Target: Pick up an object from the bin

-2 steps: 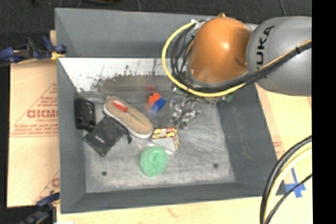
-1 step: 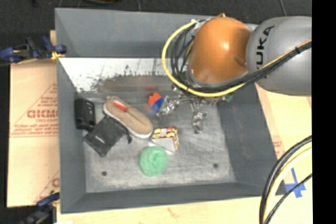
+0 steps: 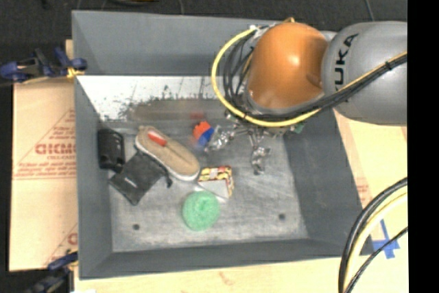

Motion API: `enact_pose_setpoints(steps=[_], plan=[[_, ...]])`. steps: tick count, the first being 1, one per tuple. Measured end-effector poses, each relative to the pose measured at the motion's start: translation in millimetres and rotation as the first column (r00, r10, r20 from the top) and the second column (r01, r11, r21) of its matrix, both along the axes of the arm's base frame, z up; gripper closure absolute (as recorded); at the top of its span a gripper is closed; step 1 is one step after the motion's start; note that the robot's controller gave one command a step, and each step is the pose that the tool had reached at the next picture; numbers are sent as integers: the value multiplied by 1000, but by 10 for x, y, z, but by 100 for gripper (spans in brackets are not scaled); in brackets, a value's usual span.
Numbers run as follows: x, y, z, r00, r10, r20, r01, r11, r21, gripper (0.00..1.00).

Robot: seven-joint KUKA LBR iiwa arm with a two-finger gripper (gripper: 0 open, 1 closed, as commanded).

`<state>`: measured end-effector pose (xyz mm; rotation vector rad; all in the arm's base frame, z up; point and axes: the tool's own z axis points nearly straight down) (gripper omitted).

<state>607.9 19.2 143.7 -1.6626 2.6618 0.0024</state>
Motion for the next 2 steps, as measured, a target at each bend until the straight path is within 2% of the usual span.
enact_pose_setpoints(steps=[1, 2], plan=[[-450, 169, -609, 976, 215, 19, -215, 977, -6, 100], [-451, 165, -615, 977, 215, 18, -214, 977, -6, 100]])
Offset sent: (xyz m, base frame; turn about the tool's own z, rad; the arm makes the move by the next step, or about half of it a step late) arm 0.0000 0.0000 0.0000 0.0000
